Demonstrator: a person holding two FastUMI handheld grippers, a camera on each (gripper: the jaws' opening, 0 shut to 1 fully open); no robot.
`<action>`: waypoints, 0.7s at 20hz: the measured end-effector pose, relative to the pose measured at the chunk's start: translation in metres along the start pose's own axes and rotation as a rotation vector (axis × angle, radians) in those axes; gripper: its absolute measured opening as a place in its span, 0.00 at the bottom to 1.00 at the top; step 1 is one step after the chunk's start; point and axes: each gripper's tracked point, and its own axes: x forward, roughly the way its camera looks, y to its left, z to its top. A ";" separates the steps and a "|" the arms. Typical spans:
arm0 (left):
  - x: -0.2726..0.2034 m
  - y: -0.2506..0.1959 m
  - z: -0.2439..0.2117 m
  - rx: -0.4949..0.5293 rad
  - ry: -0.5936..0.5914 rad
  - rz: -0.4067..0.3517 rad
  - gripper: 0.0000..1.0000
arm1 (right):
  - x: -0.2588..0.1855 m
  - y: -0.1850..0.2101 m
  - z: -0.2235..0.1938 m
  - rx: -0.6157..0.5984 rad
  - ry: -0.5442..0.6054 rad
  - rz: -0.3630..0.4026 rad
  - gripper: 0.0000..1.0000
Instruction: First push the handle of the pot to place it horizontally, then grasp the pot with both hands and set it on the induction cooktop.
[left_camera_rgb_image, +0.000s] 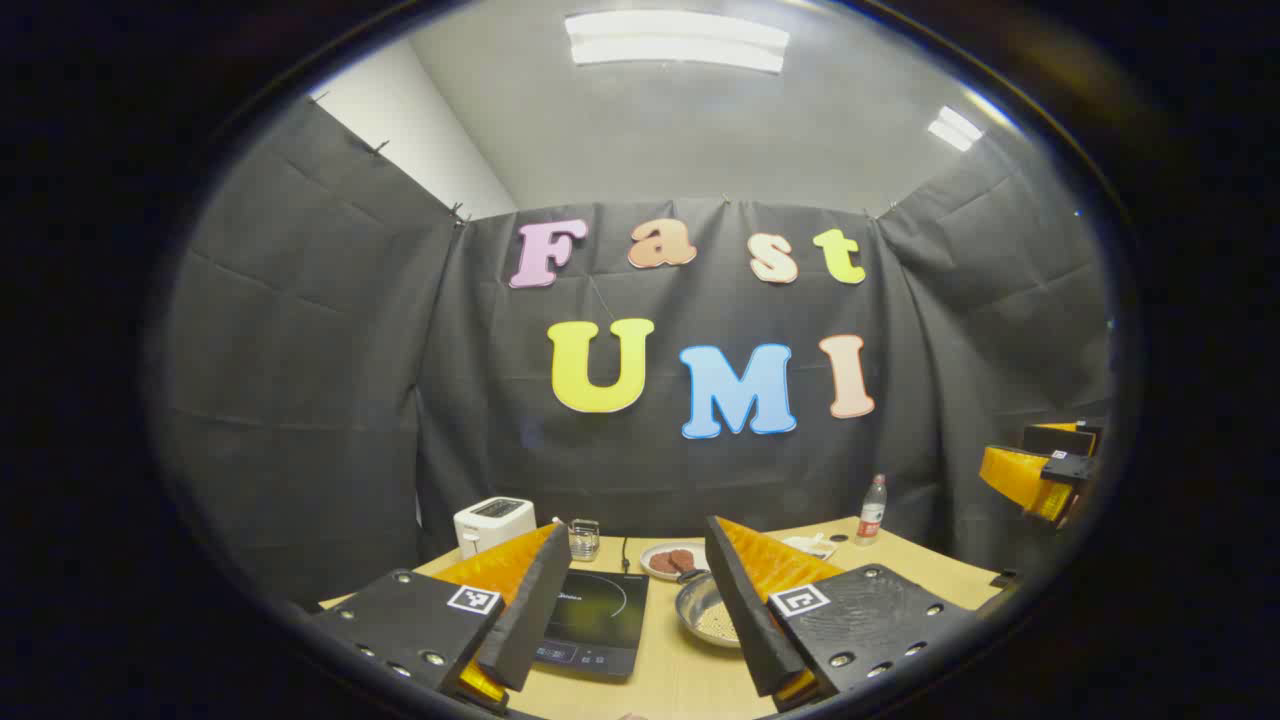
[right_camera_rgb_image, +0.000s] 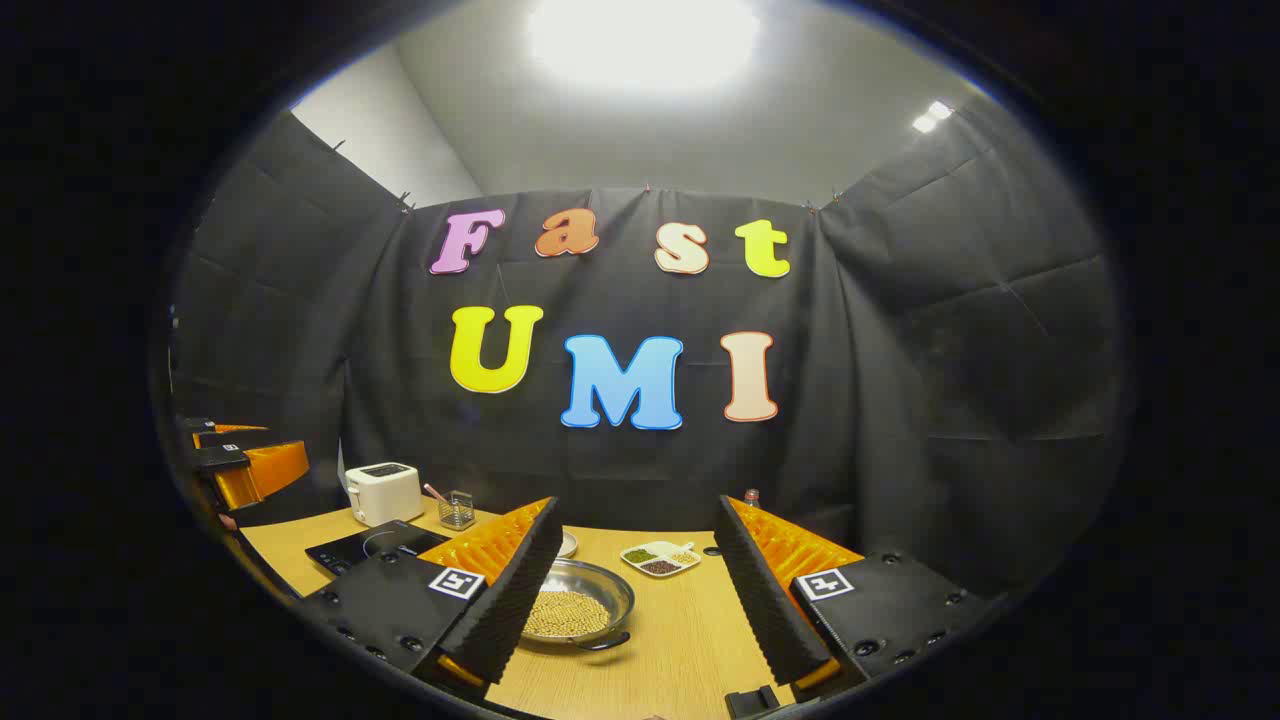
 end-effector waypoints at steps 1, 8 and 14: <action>0.001 0.000 0.001 0.002 -0.002 -0.001 0.82 | 0.000 0.001 -0.002 0.002 0.010 0.002 0.97; 0.002 -0.001 0.000 0.014 -0.005 -0.012 0.79 | 0.000 -0.002 -0.003 0.014 0.016 -0.010 0.97; 0.002 0.003 0.000 0.014 -0.004 -0.012 0.79 | 0.002 0.003 -0.004 0.012 0.017 -0.010 0.97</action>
